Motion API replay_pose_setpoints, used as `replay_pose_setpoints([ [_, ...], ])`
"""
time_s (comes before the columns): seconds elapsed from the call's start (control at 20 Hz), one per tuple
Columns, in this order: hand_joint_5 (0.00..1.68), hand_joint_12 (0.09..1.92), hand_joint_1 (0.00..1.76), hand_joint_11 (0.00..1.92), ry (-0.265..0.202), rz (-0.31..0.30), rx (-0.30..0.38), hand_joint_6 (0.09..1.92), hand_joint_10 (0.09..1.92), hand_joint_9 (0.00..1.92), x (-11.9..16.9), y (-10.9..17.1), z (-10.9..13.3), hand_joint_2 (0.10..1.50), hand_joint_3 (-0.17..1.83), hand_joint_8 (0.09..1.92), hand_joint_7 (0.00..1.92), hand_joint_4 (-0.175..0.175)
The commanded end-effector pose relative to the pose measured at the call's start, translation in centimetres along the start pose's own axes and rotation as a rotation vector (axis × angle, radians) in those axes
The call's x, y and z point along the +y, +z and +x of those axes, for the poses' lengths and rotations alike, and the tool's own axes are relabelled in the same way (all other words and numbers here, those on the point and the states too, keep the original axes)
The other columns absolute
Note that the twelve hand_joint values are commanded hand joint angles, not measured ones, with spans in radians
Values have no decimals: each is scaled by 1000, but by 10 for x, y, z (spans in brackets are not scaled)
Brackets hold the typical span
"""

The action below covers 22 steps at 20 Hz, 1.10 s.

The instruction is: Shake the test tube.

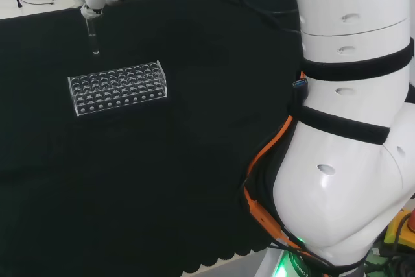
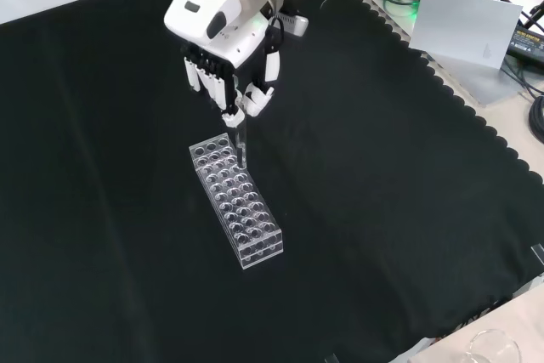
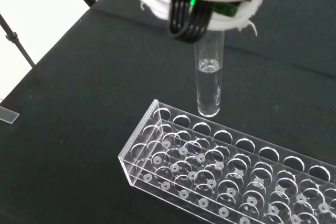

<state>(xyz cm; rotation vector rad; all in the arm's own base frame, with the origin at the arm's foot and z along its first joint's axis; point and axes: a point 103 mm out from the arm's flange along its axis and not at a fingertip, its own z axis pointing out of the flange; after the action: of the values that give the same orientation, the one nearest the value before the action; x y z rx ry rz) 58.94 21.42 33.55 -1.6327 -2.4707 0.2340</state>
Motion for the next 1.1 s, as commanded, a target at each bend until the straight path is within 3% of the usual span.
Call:
replay_pose_setpoints([
  [0.05,1347,1159,1334,1269,21,-7,9,217,880,1546,-5,-6,-6,660,610,706,1393,-175],
  [0.35,1348,1160,1334,1268,20,-27,38,214,881,1546,-1,-9,2,660,610,707,1393,-175],
  [0.75,1350,1163,1334,1266,-96,-80,133,209,881,1547,17,-24,65,661,610,709,1392,-175],
  [0.9,1351,1164,1334,1265,-96,-91,88,207,882,1547,17,-27,72,661,608,709,1392,-175],
  [1.1,1352,1165,1334,1263,-31,-53,-22,204,882,1547,15,-12,41,662,607,709,1391,-175],
])
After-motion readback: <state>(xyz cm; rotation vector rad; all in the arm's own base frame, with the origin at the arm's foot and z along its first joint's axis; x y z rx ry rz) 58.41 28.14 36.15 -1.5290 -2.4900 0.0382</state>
